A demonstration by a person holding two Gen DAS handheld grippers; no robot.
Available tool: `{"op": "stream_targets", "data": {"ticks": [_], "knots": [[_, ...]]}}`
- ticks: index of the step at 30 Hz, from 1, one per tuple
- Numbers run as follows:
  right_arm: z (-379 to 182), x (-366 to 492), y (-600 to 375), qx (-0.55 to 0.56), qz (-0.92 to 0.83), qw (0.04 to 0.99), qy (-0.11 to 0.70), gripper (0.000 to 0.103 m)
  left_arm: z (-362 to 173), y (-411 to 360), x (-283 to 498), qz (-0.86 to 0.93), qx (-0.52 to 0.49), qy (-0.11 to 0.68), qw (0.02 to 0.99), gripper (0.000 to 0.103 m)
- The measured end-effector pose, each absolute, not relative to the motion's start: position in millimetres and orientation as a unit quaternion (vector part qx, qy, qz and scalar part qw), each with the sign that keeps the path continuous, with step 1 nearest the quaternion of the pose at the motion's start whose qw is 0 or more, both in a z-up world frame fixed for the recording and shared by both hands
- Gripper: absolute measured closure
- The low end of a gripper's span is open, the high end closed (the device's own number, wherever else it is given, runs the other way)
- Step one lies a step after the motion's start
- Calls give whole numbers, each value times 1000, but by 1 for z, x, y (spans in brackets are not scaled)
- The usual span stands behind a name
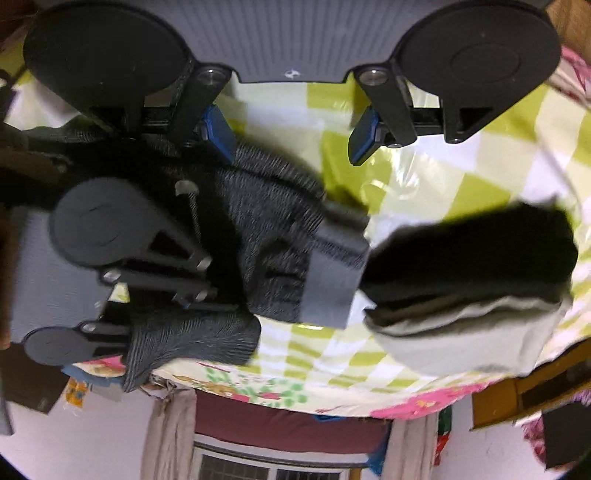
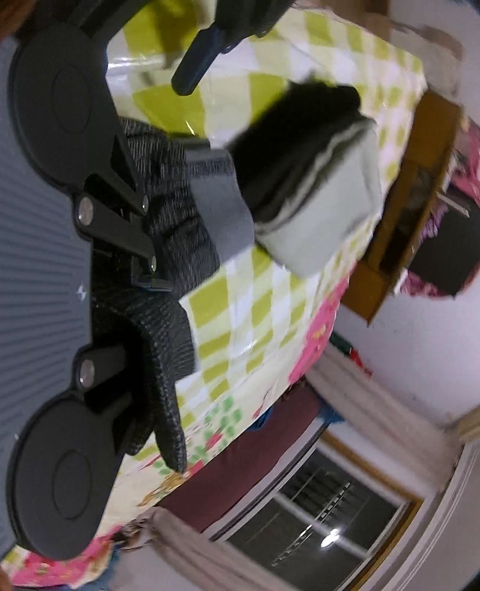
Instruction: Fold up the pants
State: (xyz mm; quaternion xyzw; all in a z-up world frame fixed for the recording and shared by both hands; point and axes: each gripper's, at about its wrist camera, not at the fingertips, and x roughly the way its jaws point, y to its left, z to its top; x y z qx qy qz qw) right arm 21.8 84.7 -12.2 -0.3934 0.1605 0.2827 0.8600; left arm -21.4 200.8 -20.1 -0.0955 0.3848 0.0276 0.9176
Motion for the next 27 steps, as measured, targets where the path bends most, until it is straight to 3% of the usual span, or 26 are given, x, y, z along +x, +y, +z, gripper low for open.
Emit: {"op": "stream_targets", "data": {"ticks": [5, 10, 16, 21, 27], "knots": [[-17, 23, 98, -400, 281, 858, 160, 96, -23, 210, -36, 38, -98, 383, 918, 22], [-16, 18, 109, -395, 297, 855, 154, 89, -19, 224, -33, 48, -107, 376, 919, 22], [-8, 14, 110, -360, 327, 858, 164, 72, -17, 226, -41, 63, -85, 379, 919, 22], [22, 9, 81, -275, 354, 874, 186, 60, -12, 226, -54, 79, -62, 383, 918, 22], [55, 4, -19, -156, 298, 909, 246, 56, 16, 210, -68, 88, -18, 348, 933, 22]]}}
